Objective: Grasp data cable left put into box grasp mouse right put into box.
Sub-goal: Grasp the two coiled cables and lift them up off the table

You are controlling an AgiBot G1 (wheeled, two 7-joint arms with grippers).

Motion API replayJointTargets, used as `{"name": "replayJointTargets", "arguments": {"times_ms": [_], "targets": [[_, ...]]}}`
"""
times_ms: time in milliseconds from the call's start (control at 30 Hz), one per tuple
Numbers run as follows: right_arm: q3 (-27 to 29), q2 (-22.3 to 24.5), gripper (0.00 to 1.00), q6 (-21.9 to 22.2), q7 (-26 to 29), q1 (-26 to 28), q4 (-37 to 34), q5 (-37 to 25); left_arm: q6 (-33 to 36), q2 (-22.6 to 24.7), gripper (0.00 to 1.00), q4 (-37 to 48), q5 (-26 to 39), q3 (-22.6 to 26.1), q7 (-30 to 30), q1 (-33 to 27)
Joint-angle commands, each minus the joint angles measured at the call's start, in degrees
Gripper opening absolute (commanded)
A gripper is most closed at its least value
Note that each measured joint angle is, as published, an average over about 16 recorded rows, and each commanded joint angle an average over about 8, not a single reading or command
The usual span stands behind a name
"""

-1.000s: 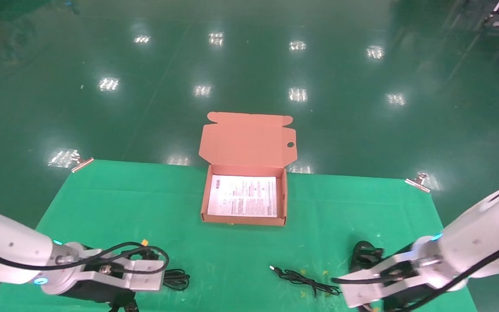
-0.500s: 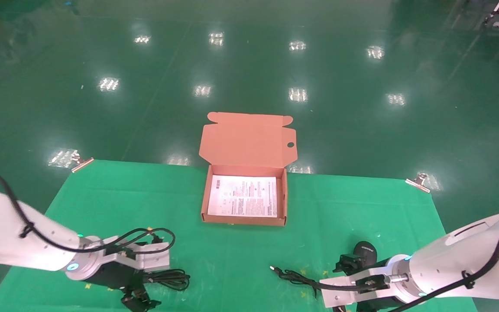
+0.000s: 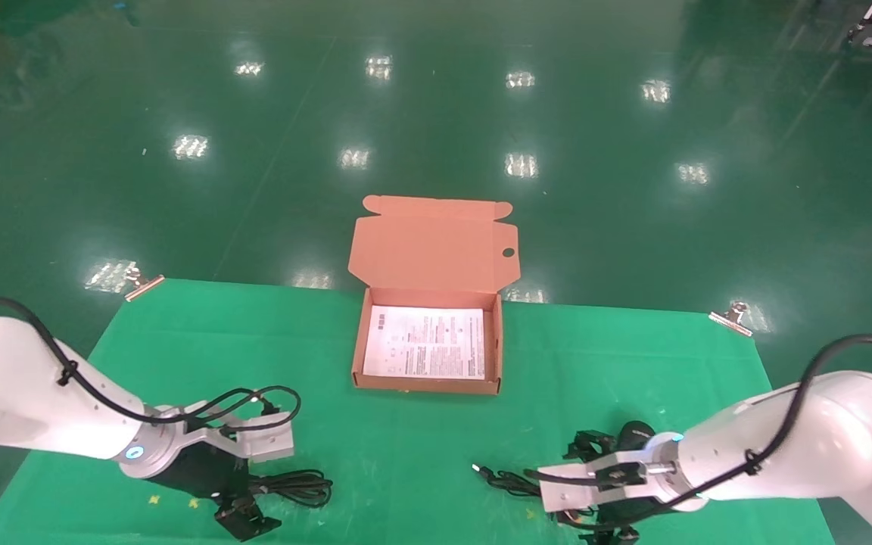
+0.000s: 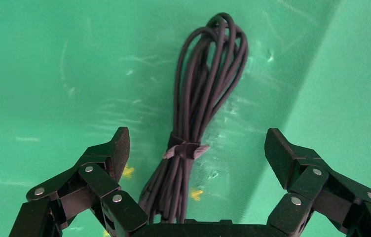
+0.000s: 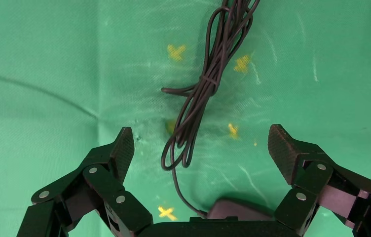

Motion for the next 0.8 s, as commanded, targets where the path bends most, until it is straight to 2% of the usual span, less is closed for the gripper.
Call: {"name": "replayJointTargets", "arguments": {"times_ms": [33, 133, 167, 200, 800], "targets": [[0.1, -1.1, 0.53, 0.4, -0.7, 0.1, -2.1, 0.4, -0.2, 0.5, 0.44, 2.0, -0.1, 0.0, 1.4, -0.4], [0.1, -1.6, 0.16, 0.6, -1.1, 0.1, -3.3, 0.5, -0.3, 0.8, 0.07, 3.2, -0.2, 0.0, 2.0, -0.6], [0.1, -1.7, 0.03, 0.7, -1.2, 0.1, -3.5, 0.5, -0.4, 0.8, 0.0, 3.5, -0.2, 0.0, 2.1, -0.6], [0.1, -1.9, 0.0, 0.8, -1.2, 0.1, -3.7, 0.5, -0.4, 0.8, 0.0, 3.7, -0.2, 0.0, 2.1, -0.6], [0.1, -1.3, 0.0, 0.4, -0.8, 0.1, -2.6, 0.5, -0.2, 0.6, 0.0, 2.2, -0.2, 0.0, 1.7, -0.5]]}}
